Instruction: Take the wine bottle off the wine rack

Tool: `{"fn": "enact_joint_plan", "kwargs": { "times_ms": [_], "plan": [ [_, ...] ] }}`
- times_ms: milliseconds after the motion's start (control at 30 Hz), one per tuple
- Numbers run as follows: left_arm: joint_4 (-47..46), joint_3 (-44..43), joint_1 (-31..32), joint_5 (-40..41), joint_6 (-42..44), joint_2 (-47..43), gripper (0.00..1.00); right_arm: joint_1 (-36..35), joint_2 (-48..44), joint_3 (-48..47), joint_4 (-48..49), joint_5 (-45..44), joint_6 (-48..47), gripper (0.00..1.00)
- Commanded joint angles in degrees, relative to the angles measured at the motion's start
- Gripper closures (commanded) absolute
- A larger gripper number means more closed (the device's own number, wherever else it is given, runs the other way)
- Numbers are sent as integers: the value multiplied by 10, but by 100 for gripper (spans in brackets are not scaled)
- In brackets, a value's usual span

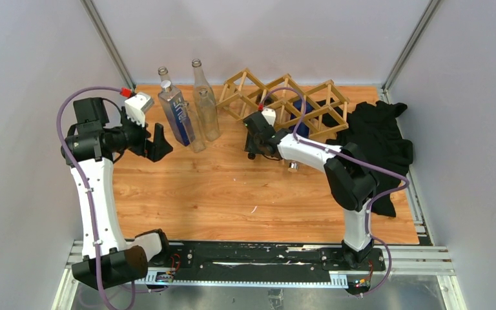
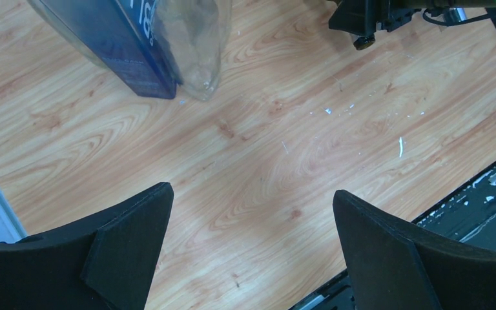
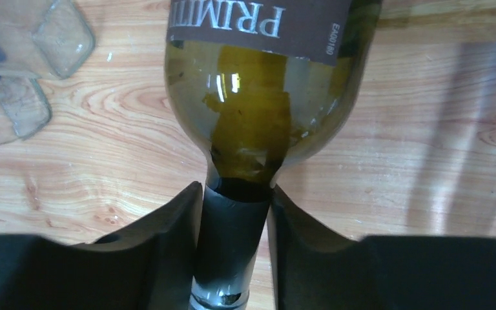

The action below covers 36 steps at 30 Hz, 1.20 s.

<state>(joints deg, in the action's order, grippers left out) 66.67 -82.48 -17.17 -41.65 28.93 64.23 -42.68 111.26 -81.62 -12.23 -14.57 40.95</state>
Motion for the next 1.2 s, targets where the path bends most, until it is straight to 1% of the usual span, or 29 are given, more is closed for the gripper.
{"fn": "enact_joint_plan", "kwargs": {
  "times_ms": [0, 33, 100, 167, 233, 400, 600, 767, 867, 1033, 1167],
  "plan": [
    [10, 14, -4, -32, -3, -20, 0, 6, -36, 39, 34, -23, 36, 63],
    [10, 17, -4, -35, -2, -22, 0, 6, -45, 51, 45, -26, 39, 69],
    [10, 24, -4, -42, 3, -27, 0, 5, -62, 83, 67, -29, 44, 85],
    [10, 32, -3, -51, 10, -30, 0, 5, -80, 107, 83, -29, 50, 95],
    [10, 38, -3, -61, 17, -33, 0, 5, -97, 129, 102, -24, 48, 99],
    [10, 55, 4, -79, 34, -35, 0, 4, -133, 169, 143, -19, 56, 100],
    [10, 68, 36, -54, 35, -21, 3, -10, -168, 207, 168, -28, 67, 100],
    [10, 76, 59, -41, 35, -12, 8, -21, -211, 260, 190, -28, 87, 100],
    [10, 77, 71, -34, 35, -6, 9, -28, -239, 290, 206, -25, 97, 100],
    [10, 76, 81, -25, 33, 1, 9, -30, -261, 306, 207, 3, 101, 100],
    [10, 79, 86, -18, 34, -1, 11, -37, -295, 332, 208, 6, 106, 100]
  ]
}}
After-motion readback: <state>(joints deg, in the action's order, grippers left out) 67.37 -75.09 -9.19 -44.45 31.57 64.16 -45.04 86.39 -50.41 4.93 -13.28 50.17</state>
